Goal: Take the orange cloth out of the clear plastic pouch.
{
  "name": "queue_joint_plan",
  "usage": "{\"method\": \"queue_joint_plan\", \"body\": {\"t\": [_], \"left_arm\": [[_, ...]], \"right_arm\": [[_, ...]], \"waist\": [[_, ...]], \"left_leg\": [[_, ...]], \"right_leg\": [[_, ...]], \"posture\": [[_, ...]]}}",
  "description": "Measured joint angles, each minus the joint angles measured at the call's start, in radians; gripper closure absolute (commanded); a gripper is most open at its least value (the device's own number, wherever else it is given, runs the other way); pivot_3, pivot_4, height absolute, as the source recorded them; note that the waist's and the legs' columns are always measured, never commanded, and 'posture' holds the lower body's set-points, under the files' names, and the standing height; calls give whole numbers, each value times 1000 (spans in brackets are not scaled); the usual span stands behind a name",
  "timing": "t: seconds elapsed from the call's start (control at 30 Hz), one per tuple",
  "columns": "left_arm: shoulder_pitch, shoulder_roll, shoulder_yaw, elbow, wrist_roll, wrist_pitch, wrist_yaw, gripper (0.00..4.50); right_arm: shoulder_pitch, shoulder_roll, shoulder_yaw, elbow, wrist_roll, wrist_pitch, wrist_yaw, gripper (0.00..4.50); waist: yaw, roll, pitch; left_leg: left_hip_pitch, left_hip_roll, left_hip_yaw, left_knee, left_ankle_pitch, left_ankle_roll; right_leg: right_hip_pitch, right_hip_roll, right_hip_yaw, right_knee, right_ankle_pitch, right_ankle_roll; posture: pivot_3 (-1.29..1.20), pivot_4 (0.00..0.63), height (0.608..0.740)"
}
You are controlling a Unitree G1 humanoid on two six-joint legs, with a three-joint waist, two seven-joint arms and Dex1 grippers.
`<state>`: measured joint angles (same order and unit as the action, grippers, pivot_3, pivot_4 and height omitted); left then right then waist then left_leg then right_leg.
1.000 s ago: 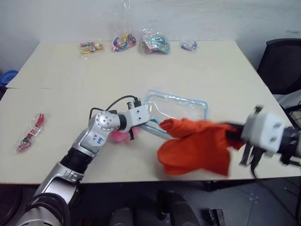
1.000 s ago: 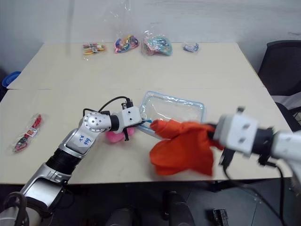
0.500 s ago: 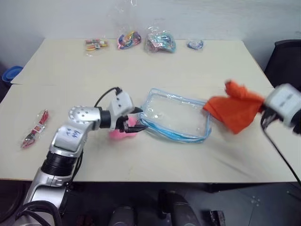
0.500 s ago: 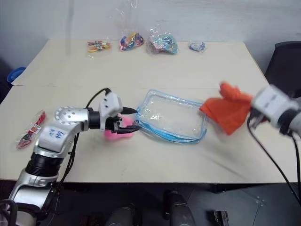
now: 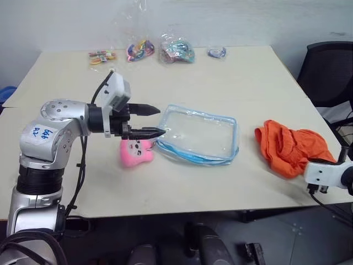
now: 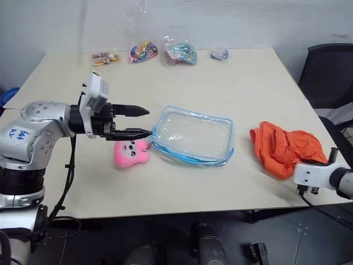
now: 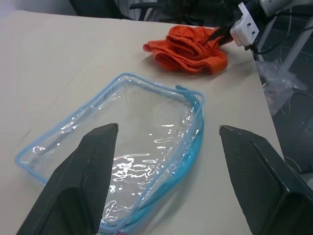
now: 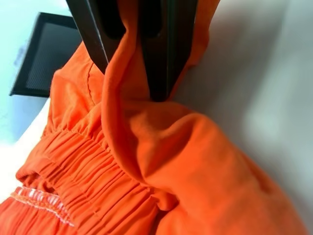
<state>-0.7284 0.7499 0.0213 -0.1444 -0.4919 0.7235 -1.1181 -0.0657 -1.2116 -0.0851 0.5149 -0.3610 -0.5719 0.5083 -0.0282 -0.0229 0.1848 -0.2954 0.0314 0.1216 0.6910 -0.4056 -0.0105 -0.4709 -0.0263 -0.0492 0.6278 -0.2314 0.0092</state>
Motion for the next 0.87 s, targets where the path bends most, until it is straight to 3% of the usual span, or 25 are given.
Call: {"method": "queue_joint_plan", "body": {"t": [0.1,0.2,0.33,0.47,0.67,0.87], "left_arm": [[0,20,-1,1,-1,-17,-29,979],[-2,42,-2,12,-3,-43,-64,979],[-7,58,-5,56,3,-83,-105,979],[-23,92,-6,132,12,-137,-157,979],[-34,217,19,292,32,-258,-282,979],[-85,287,27,461,47,-296,-382,979]], "right_arm": [[37,-2,-40,-10,145,-10,103,3789],[85,-1,-69,-64,310,0,236,2757],[110,-2,-129,-102,392,36,309,1382],[223,-2,-291,-196,541,223,431,28],[446,-40,-726,-278,783,787,781,28],[479,-97,-977,-84,766,1000,905,28]], "waist": [[0,0,0],[0,0,0],[1,0,0],[3,0,0],[6,1,1],[2,0,1]], "left_leg": [[0,0,0,0,0,0],[0,0,0,0,0,0],[0,0,0,0,0,0],[-1,0,-1,0,0,0],[-1,0,-2,0,-1,2],[-1,0,-2,-1,-2,3]], "right_leg": [[0,0,0,0,0,0],[0,0,0,0,0,0],[0,0,0,0,0,0],[0,0,0,-1,0,0],[0,0,-2,-2,0,0],[1,1,-2,-3,0,0]], "posture": [[0,150,740],[0,150,740],[0,150,740],[0,150,740],[0,150,740],[0,150,740]]}}
